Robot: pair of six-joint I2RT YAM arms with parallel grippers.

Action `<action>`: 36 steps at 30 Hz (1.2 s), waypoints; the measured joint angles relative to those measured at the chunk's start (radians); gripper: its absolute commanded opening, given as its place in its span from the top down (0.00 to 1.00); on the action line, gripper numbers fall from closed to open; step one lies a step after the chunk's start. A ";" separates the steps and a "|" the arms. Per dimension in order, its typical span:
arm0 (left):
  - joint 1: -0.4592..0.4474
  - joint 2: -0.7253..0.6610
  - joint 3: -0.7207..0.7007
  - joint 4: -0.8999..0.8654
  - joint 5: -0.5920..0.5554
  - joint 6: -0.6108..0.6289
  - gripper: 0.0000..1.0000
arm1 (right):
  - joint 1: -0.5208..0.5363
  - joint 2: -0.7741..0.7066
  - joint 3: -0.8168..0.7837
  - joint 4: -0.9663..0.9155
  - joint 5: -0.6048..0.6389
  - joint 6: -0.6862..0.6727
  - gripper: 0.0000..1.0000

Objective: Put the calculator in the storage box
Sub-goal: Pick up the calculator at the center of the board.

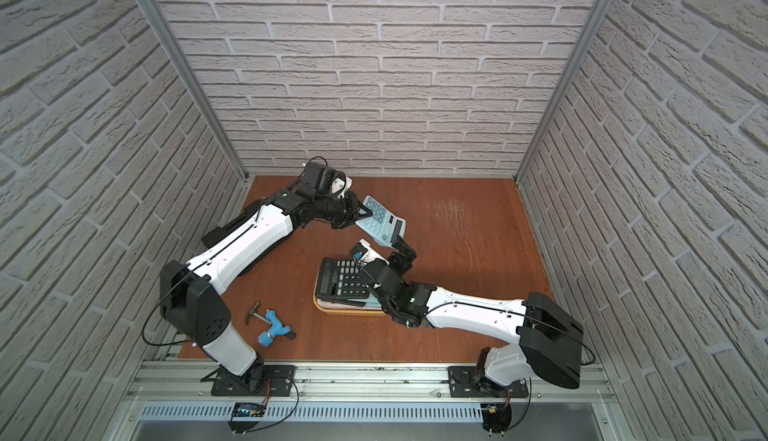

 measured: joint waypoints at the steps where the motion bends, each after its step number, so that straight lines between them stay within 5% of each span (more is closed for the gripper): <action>1: 0.001 0.000 -0.005 0.002 -0.005 0.003 1.00 | -0.007 -0.018 -0.001 -0.022 -0.022 0.029 0.00; 12: 0.019 -0.072 -0.128 0.066 -0.064 0.049 1.00 | -0.143 -0.300 -0.060 -0.245 -0.348 0.344 0.01; 24: 0.025 -0.254 -0.311 0.272 -0.034 0.067 1.00 | -0.475 -0.474 -0.067 -0.361 -0.938 0.597 0.01; 30: 0.038 -0.299 -0.461 0.423 0.028 0.004 1.00 | -0.639 -0.436 -0.081 -0.210 -1.299 0.803 0.05; 36: 0.051 -0.339 -0.616 0.620 0.060 -0.106 1.00 | -0.731 -0.347 -0.150 0.031 -1.520 1.035 0.10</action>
